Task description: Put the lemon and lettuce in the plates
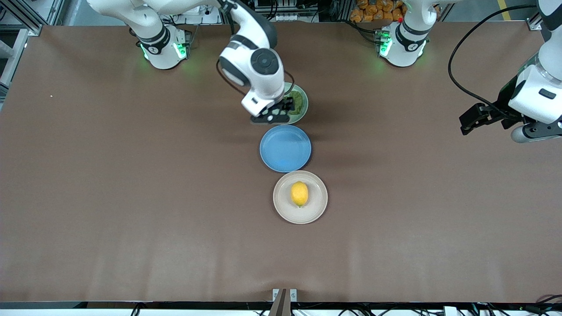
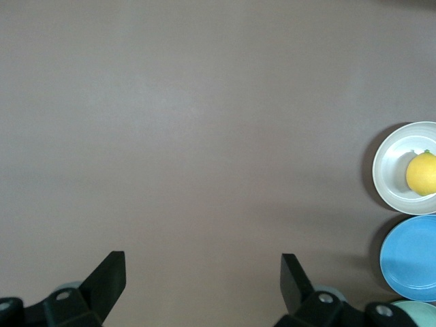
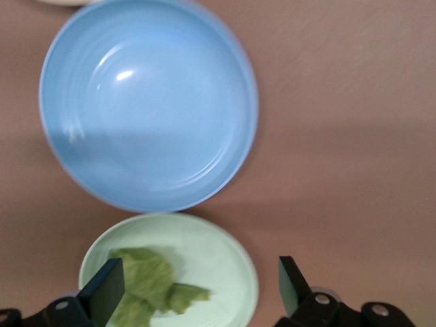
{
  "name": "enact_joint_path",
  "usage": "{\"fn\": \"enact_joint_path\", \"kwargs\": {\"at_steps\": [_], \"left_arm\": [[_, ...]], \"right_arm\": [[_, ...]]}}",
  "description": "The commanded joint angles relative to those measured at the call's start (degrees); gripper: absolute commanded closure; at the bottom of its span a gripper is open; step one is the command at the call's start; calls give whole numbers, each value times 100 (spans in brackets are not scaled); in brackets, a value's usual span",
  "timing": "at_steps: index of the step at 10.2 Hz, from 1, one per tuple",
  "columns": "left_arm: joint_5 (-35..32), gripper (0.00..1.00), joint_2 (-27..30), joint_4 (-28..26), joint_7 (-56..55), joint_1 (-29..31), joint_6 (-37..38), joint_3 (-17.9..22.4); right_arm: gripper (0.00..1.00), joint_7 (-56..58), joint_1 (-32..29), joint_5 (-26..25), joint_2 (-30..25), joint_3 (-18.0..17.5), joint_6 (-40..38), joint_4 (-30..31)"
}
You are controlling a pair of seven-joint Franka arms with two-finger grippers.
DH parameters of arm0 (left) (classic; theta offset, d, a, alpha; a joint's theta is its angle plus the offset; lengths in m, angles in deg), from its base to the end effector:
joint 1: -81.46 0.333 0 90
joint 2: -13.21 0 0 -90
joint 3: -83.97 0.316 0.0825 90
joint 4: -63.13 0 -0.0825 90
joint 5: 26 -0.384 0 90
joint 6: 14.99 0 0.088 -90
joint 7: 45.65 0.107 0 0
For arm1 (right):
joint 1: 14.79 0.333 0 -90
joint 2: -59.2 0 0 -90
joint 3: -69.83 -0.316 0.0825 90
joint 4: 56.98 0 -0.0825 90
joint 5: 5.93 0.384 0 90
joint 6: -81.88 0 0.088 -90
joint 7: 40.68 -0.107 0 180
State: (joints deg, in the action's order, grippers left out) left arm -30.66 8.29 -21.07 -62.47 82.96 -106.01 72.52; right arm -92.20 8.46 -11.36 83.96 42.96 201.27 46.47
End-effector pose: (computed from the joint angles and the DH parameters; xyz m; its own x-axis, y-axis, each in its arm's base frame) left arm 0.5766 -0.0870 0.6263 0.9915 0.1191 0.0519 0.1218 -0.9912 -0.0514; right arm 0.4247 0.4677 0.3194 0.9883 -0.0013 -0.1525 0.0002 -0.9999 0.0101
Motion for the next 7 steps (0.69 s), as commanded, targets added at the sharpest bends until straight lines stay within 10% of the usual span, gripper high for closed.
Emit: {"fn": "enact_joint_path", "kwargs": {"at_steps": [1, 7], "left_arm": [[53, 0, 44, -43, 39, 17, -65, -7], [53, 0, 62, -34, 74, 17, -39, -7]], "right_arm": [[0, 816, -740, 7, -68, -73, -967, -604], [0, 2663, -2700, -19, -42, -46, -1815, -1336]]}}
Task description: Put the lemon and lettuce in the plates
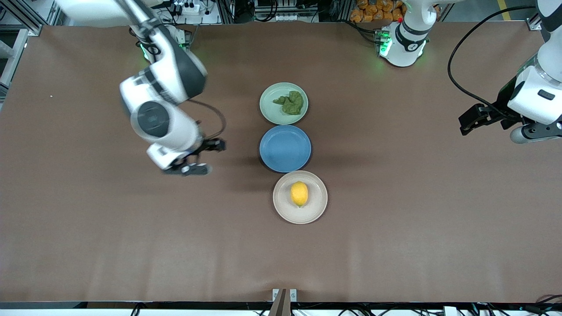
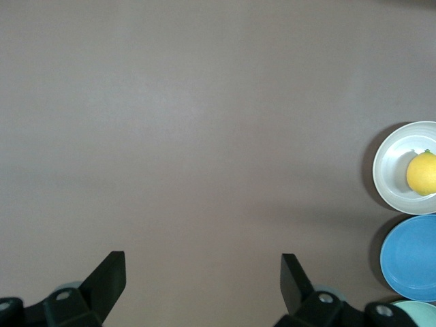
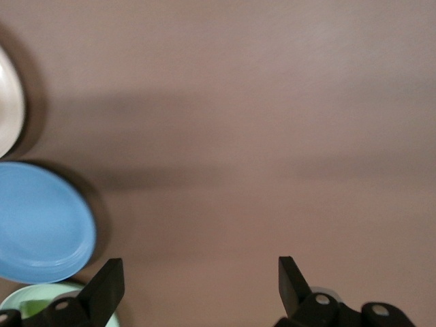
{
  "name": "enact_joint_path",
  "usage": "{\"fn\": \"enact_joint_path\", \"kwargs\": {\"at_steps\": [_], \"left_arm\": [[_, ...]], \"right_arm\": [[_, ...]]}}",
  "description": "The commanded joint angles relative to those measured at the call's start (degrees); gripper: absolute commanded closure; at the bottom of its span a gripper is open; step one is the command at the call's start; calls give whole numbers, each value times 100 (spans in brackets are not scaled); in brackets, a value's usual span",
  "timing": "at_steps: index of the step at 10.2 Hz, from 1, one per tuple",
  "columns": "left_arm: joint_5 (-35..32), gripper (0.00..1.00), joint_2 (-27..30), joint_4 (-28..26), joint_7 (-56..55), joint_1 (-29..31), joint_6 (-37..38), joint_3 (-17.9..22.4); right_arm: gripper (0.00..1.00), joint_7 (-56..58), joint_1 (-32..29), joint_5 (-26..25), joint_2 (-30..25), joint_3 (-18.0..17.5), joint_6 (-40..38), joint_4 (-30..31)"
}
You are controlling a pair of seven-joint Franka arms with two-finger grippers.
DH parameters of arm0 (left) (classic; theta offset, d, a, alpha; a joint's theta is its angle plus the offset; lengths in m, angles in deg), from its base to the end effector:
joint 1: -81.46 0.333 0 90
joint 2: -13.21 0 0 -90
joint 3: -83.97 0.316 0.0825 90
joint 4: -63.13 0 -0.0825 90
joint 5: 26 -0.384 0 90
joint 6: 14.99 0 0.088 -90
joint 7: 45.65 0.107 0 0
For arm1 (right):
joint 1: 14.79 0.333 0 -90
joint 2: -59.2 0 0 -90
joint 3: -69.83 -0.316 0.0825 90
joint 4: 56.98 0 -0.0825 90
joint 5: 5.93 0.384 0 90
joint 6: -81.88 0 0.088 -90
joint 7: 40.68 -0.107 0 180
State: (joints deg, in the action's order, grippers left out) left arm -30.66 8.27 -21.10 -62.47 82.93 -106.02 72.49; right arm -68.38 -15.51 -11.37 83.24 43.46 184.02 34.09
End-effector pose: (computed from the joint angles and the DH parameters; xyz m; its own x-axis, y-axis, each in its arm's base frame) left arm 0.5766 -0.0876 0.6258 0.9917 0.1180 0.0512 0.1207 -0.9914 -0.0515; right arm 0.6004 0.2405 0.3990 0.9788 -0.0248 -0.2032 -0.0252 -0.9997 0.0003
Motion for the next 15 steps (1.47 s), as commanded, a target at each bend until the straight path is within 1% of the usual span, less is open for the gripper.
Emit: {"fn": "enact_joint_path", "kwargs": {"at_steps": [1, 2, 3, 4, 5, 6, 7, 9, 11, 14, 15], "left_arm": [[53, 0, 64, -32, 83, 19, -38, -12], [53, 0, 64, -41, 31, 2, -29, -38], [53, 0, 64, -41, 48, 2, -29, -47], [53, 0, 64, -32, 143, 2, -29, -39], [53, 0, 64, -23, 214, 2, -29, -39], [88, 0, 72, -23, 293, 2, -29, -47], [123, 0, 107, -23, 346, -16, -29, -65], [115, 0, 116, 29, 512, -16, 128, -231], [123, 0, 116, 91, 934, -25, 278, -337], [324, 0, 125, 100, 944, 2, 419, -373], [325, 0, 125, 100, 944, 11, 419, -364]], "right_arm": [[0, 352, -523, -45, 22, -97, -106, -254], [0, 353, -708, -71, 4, -88, -246, -456], [0, 466, -675, -98, 4, 95, -299, -632], [0, 894, -292, -202, -13, 767, -300, -764], [0, 1637, 147, -203, -83, 1513, -300, -888], [0, 2210, 125, -134, -206, 1703, -309, -915], [0, 2521, 46, -133, -398, 1827, -317, -907], [0, 2568, 46, -150, -689, 2021, -326, -889], [0, 2577, 115, -186, -979, 2336, -527, -871], [0, 2577, 308, -124, -1296, 2487, -800, -880], [0, 2568, 370, -107, -1366, 2600, -923, -897]]}}
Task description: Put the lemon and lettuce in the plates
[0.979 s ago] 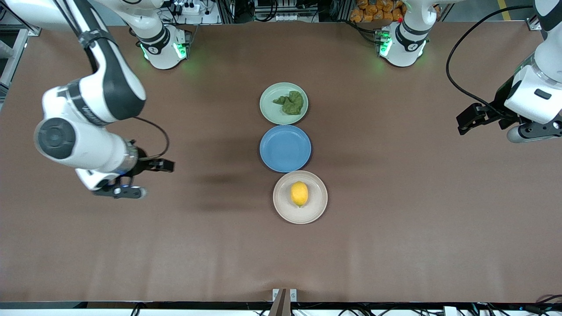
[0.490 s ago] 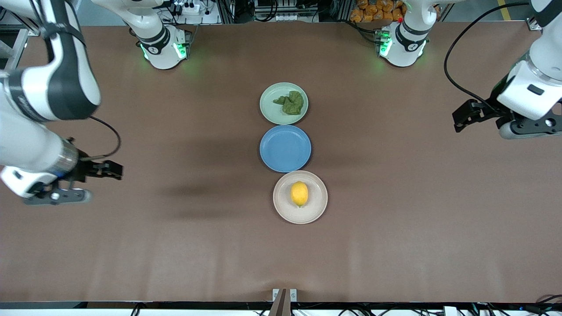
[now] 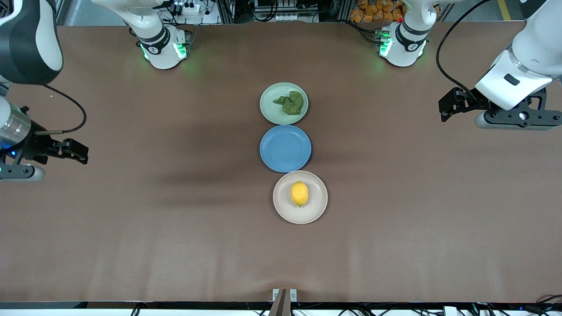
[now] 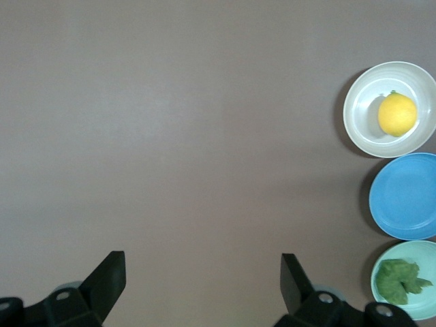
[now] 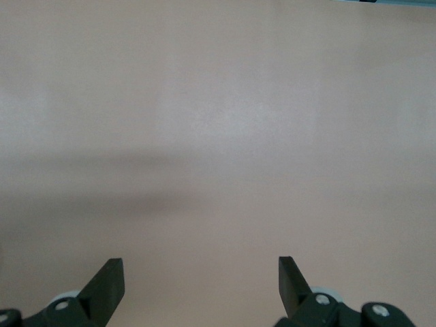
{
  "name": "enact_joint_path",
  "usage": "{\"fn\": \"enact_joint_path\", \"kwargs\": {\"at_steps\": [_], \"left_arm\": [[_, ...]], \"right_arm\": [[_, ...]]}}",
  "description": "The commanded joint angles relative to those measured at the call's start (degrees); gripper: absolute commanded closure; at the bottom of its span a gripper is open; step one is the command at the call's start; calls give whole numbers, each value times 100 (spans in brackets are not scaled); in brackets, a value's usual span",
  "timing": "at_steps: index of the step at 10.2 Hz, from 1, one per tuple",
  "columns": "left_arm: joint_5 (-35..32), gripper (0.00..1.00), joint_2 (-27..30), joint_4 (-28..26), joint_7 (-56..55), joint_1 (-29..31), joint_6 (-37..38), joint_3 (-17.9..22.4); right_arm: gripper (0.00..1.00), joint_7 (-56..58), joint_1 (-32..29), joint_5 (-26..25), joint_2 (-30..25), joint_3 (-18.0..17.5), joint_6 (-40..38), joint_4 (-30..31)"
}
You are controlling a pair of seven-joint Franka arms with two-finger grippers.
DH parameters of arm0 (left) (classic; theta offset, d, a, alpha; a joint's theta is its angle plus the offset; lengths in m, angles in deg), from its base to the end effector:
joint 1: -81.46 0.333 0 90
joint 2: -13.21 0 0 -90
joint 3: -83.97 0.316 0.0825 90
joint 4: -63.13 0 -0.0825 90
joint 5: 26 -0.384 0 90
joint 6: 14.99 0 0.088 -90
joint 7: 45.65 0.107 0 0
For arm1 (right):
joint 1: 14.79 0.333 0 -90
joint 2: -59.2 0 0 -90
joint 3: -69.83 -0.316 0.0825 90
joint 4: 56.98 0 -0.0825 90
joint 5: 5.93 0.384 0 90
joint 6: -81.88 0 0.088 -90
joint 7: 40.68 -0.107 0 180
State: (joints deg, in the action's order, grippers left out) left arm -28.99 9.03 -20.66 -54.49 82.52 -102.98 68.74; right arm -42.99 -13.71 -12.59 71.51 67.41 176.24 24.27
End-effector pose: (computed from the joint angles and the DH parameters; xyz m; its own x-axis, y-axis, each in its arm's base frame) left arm 0.5589 -0.1289 0.6327 0.9959 -0.0904 0.0080 -0.0901 -0.9954 -0.0322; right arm 0.6255 0.0238 0.5776 0.9994 0.0287 0.0180 0.0266 -0.9940 0.1062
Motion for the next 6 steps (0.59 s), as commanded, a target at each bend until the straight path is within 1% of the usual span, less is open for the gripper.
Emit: {"fn": "enact_joint_path", "kwargs": {"at_steps": [1, 2, 3, 4, 6], "left_arm": [[150, 0, 57, 56, 146, 60, 123, 20], [150, 0, 58, 64, 146, 69, 132, 37], [133, 0, 58, 117, 146, 69, 237, 64], [159, 0, 49, 239, 146, 78, 342, 81], [141, 0, 40, 275, 146, 78, 422, 90]], "right_arm": [[0, 37, 199, 111, -220, 284, -268, 75], [0, 46, 190, 460, -299, 433, -304, 67], [0, 46, 225, 890, -343, 722, -313, 66], [0, 46, 278, 964, -361, 794, -305, 66], [0, 29, 314, 947, -449, 778, -331, 58]]}}
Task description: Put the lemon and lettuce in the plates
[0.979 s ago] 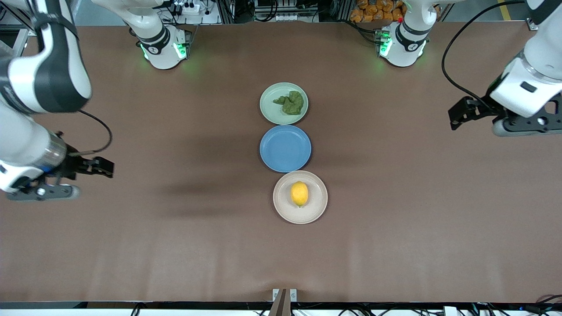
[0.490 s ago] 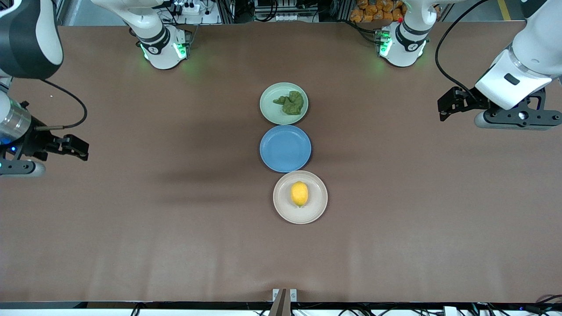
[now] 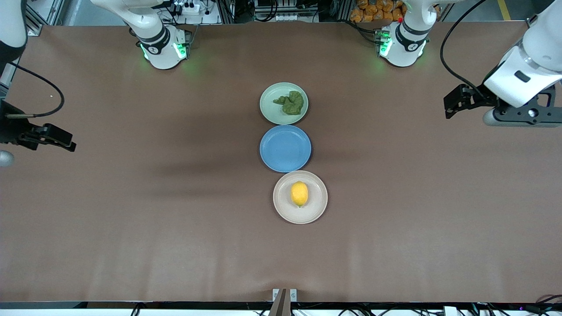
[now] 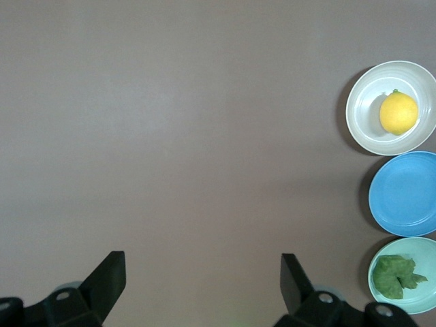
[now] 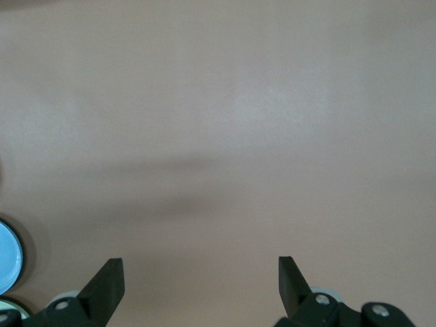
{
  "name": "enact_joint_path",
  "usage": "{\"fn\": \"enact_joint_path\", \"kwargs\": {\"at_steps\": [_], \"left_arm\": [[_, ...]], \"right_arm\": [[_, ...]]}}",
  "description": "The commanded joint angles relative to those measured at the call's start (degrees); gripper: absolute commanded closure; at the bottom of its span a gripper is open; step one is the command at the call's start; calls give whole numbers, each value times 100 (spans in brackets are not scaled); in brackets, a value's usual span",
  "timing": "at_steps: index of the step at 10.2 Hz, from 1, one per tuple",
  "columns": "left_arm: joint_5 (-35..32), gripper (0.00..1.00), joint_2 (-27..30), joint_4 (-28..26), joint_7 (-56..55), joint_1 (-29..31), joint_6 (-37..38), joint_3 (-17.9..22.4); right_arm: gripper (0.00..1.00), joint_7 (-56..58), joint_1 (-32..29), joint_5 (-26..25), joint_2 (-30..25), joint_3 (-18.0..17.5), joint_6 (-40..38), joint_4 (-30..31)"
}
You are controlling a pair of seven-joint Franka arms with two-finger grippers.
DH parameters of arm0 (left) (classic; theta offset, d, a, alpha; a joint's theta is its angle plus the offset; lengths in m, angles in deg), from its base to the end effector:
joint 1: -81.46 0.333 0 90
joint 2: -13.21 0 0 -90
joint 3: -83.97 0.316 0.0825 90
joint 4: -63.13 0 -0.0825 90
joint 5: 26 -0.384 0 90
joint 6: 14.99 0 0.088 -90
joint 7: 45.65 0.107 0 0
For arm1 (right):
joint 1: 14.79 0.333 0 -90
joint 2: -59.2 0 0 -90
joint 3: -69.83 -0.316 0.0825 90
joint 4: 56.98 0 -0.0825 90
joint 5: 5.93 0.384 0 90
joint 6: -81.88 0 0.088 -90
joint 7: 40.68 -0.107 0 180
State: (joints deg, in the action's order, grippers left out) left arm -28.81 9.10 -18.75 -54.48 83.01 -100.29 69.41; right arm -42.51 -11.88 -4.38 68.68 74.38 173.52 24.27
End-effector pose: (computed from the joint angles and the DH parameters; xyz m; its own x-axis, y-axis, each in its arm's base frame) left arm 0.5562 -0.1167 0.6447 0.9976 -0.0685 -0.0049 -0.0686 -0.9971 -0.0320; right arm 0.6079 -0.0104 0.6034 0.9981 -0.0600 0.0159 -0.0598 -0.9981 -0.0145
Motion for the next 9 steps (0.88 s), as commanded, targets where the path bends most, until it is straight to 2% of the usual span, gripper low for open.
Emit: {"fn": "enact_joint_path", "kwargs": {"at_steps": [1, 9], "left_arm": [[114, 0, 42, 85, 145, 29, 154, 23], [158, 0, 51, 85, 145, 29, 154, 23]], "right_arm": [[0, -19, 104, 170, -200, 46, -172, 58], [0, 7, 122, 118, -271, 99, -252, 49]]}}
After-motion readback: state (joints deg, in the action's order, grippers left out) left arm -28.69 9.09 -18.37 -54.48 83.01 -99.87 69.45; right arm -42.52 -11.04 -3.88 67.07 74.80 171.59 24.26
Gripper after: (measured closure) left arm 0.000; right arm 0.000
